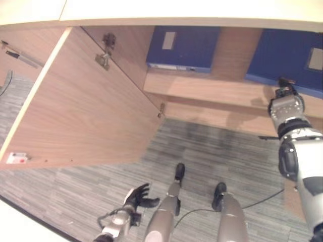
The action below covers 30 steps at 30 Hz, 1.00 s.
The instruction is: Put the empty folder in the office cabinet
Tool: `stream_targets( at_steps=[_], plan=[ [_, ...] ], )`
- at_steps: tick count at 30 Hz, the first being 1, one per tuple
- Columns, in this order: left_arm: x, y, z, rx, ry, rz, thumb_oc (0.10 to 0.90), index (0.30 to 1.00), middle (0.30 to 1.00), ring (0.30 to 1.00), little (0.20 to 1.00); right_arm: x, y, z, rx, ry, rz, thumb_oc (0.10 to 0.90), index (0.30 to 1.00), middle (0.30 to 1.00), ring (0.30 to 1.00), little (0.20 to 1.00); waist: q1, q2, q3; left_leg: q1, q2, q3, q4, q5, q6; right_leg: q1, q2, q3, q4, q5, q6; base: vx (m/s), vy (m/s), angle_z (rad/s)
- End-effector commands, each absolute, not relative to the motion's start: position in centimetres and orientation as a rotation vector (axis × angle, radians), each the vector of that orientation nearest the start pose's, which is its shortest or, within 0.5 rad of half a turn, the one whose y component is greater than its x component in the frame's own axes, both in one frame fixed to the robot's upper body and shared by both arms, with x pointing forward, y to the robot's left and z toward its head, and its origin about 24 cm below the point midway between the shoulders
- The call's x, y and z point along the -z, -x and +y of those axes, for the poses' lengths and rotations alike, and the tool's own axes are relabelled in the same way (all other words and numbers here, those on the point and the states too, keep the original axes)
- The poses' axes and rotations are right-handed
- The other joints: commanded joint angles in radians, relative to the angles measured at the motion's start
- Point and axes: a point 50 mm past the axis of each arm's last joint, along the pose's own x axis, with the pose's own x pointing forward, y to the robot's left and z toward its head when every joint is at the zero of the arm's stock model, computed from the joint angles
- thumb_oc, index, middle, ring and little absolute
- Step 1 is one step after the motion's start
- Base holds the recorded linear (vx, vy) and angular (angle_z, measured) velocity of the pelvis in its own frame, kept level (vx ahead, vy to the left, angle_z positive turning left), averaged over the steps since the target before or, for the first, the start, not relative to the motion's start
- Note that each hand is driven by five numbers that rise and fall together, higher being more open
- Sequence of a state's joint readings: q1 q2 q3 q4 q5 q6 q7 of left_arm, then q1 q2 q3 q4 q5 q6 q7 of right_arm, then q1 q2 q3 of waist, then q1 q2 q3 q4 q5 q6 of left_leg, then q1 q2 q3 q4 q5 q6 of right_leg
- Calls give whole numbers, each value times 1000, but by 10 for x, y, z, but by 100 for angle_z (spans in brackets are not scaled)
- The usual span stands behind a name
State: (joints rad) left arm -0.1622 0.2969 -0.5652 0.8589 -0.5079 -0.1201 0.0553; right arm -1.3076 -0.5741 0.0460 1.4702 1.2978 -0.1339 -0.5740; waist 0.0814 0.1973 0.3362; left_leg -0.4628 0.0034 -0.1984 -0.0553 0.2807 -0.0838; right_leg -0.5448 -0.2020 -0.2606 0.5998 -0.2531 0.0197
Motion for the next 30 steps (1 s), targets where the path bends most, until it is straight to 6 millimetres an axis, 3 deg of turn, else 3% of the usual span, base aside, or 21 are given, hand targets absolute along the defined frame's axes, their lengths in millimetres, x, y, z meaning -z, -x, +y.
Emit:
stream_targets(
  at_steps=[1, 4, 6, 9, 10, 11, 14, 15, 17, 19, 21, 22, 25, 30],
  plan=[
    [103, -212, 171, 159, -86, 696, 800, 900, 900, 900, 900, -259, -378, -337, 917, -891, -150, 800, 900, 900, 900, 900, 21, -17, 46, 163, 59, -1, 25, -248, -76, 182, -50, -12, -228, 50, 130, 0, 0, 0],
    [107, -195, 180, 187, -97, 720, 800, 900, 900, 900, 900, -257, -363, -364, 969, -869, -170, 800, 900, 900, 900, 900, 40, -9, 37, 173, 58, -6, 12, -242, -77, 201, -51, -24, -246, 56, 132, -2, -9, 2],
    [108, -189, 183, 197, -100, 726, 800, 900, 900, 900, 900, -259, -359, -370, 978, -848, -188, 800, 900, 900, 900, 900, 46, -6, 34, 177, 58, -8, 7, -240, -78, 207, -50, -26, -253, 59, 133, 0, 0, 0],
    [107, -177, 187, 208, -89, 717, 800, 900, 900, 900, 900, -276, -357, -373, 954, -666, -274, 800, 900, 900, 900, 900, 64, -2, 33, 184, 60, -11, -5, -230, -77, 215, -50, -33, -266, 69, 135, -8, -7, 7],
    [107, -171, 189, 202, -77, 719, 800, 900, 900, 900, 900, -278, -356, -372, 945, -604, -321, 486, 429, 429, 429, 429, 65, 0, 35, 187, 60, -11, -8, -228, -76, 219, -50, -35, -270, 71, 135, -11, 5, 11],
    [106, -170, 188, 193, -58, 712, 800, 900, 900, 900, 900, -282, -356, -369, 921, -568, -385, 400, 300, 300, 300, 300, 62, 4, 40, 188, 60, -11, -10, -227, -75, 223, -48, -34, -275, 71, 135, -1, 16, 4],
    [102, -177, 190, 168, -46, 680, 800, 900, 900, 900, 900, -282, -350, -351, 884, -465, -554, 400, 300, 300, 300, 300, 46, 6, 44, 190, 64, -20, -14, -221, -70, 230, -41, -38, -288, 83, 135, -5, 11, -1],
    [98, -186, 186, 158, -38, 647, 800, 900, 900, 900, 900, -278, -345, -336, 876, -382, -634, 400, 300, 300, 300, 300, 33, 1, 49, 194, 66, -17, -14, -230, -69, 235, -41, -39, -289, 75, 135, 0, 0, 0],
    [97, -190, 185, 150, -42, 638, 800, 900, 900, 900, 900, -272, -343, -328, 890, -336, -648, 400, 300, 300, 300, 300, 29, -1, 49, 191, 66, -19, -15, -223, -67, 234, -38, -40, -296, 86, 135, 0, 0, 0],
    [92, -201, 182, 125, -34, 605, 800, 900, 900, 900, 900, -262, -339, -307, 902, -103, -672, 400, 300, 300, 300, 300, 12, -14, 55, 194, 69, -14, -14, -232, -65, 231, -36, -34, -291, 78, 133, 7, -8, 2],
    [92, -201, 182, 125, -36, 604, 800, 900, 900, 900, 900, -261, -338, -306, 906, -101, -671, 400, 300, 300, 300, 300, 13, -13, 54, 189, 69, -15, -15, -223, -63, 229, -35, -35, -298, 91, 134, -16, 8, 2],
    [90, -206, 180, 117, -30, 589, 800, 900, 900, 900, 900, -252, -337, -297, 897, 82, -661, 400, 300, 300, 300, 300, 3, -20, 60, 189, 70, -9, -14, -223, -61, 226, -34, -31, -300, 95, 134, -5, 19, 4],
    [89, -210, 180, 106, -25, 575, 800, 900, 900, 900, 900, -242, -334, -289, 870, 372, -664, 400, 300, 300, 300, 300, -13, -30, 67, 188, 73, 0, -15, -221, -61, 221, -31, -22, -303, 98, 134, 0, 13, -1],
    [90, -208, 178, 110, -19, 569, 800, 900, 900, 900, 900, -235, -329, -287, 865, 488, -671, 400, 300, 300, 300, 300, -24, -32, 73, 186, 74, 7, -16, -218, -59, 210, -30, -14, -299, 103, 135, -9, 7, -7]
  ],
)
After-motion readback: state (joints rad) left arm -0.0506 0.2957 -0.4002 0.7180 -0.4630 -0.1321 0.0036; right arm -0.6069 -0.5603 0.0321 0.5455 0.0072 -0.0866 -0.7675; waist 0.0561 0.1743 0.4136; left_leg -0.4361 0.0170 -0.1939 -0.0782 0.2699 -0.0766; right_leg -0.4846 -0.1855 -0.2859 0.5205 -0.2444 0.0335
